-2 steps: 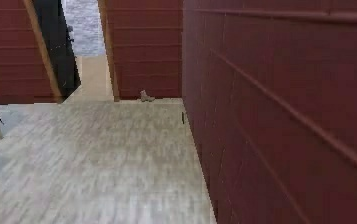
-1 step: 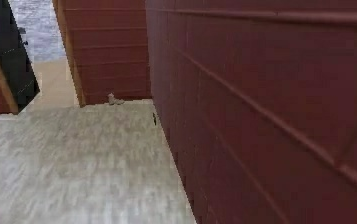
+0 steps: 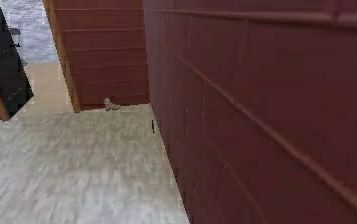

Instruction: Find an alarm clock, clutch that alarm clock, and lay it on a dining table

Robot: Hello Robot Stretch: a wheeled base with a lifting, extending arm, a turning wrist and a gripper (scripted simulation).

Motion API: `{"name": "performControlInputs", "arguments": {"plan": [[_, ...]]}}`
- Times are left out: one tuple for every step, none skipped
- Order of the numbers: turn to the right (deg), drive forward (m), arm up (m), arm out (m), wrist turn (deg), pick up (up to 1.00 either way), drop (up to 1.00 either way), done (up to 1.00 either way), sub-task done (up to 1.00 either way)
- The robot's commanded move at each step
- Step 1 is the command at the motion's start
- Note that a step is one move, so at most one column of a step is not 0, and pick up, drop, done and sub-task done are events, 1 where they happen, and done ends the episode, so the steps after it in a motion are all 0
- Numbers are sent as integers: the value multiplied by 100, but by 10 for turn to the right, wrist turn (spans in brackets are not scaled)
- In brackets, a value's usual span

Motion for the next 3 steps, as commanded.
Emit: {"name": "performControlInputs", "arguments": {"plan": [[-360, 0, 0, 0, 0, 0, 0, 0, 0], [0, 100, 0, 0, 0, 0, 0, 0, 0], [0, 100, 0, 0, 0, 0, 0, 0, 0]]}}
